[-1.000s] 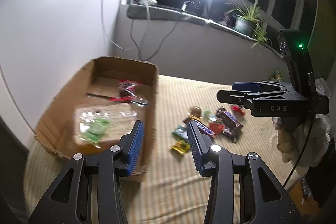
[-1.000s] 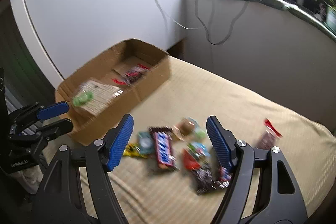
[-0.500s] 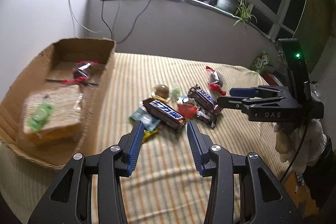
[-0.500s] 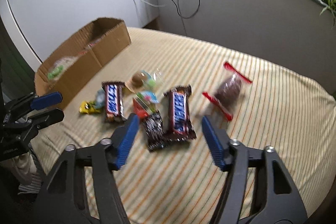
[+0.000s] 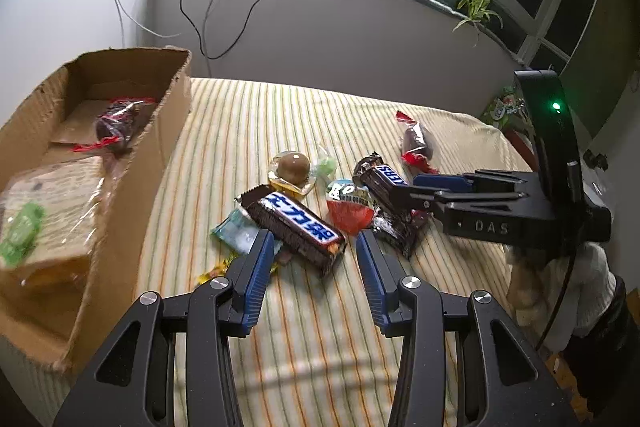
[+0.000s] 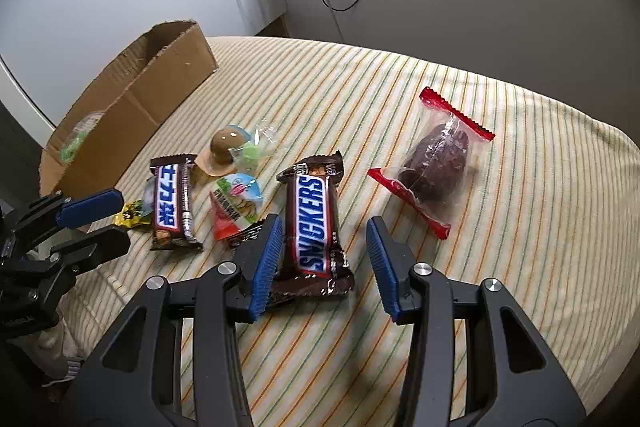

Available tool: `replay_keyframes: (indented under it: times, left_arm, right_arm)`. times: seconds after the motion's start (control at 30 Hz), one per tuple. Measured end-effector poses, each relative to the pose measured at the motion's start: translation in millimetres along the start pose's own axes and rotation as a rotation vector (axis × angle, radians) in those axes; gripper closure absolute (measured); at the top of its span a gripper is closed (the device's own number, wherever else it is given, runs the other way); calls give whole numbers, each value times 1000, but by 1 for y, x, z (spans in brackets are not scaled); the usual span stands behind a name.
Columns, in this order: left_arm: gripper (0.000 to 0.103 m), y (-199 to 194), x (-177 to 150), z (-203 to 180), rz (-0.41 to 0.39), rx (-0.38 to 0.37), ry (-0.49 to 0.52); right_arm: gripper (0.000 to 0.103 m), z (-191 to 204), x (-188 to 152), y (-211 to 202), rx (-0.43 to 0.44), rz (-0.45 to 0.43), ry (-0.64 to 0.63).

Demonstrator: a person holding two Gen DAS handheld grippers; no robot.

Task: Organize snacks
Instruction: 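Grasp a Snickers bar with the right gripper while the left grasps another Snickers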

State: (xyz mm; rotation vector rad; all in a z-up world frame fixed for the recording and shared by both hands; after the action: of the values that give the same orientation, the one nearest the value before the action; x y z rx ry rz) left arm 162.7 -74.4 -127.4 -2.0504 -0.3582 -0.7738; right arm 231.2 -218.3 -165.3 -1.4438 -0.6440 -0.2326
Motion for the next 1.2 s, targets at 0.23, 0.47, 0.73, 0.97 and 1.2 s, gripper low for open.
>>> replay_keyframes:
  times: [0.23, 0.47, 0.73, 0.97, 1.2]
  left_arm:
    - [61, 21, 6, 4, 39, 0, -11]
    - [61, 39, 5, 6, 71, 59, 29]
    - [67, 47, 6, 11, 71, 93, 55]
    - [74, 44, 7, 11, 61, 84, 43]
    - [75, 31, 6, 13, 36, 59, 18]
  right_arm:
    - [57, 2, 4, 7, -3, 4, -11]
    - [57, 6, 10, 14, -22, 6, -32]
    - [66, 11, 14, 20, -59, 3, -68]
    - [73, 4, 9, 14, -58, 3, -49]
    - [73, 0, 6, 0, -43, -12, -25]
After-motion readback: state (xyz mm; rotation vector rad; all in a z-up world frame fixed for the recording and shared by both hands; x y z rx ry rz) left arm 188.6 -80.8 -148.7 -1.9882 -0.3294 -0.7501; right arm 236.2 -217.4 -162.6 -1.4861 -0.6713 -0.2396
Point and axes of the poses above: each gripper's, at about its wrist camera, not at the fingertips, and y roughly the way its jaws point, z to its left, x to its top, the point moved 7 cm from there along y, roughly the way its jaws point, and after that the axes turned 12 degrees about -x, right-handed, at the moved point
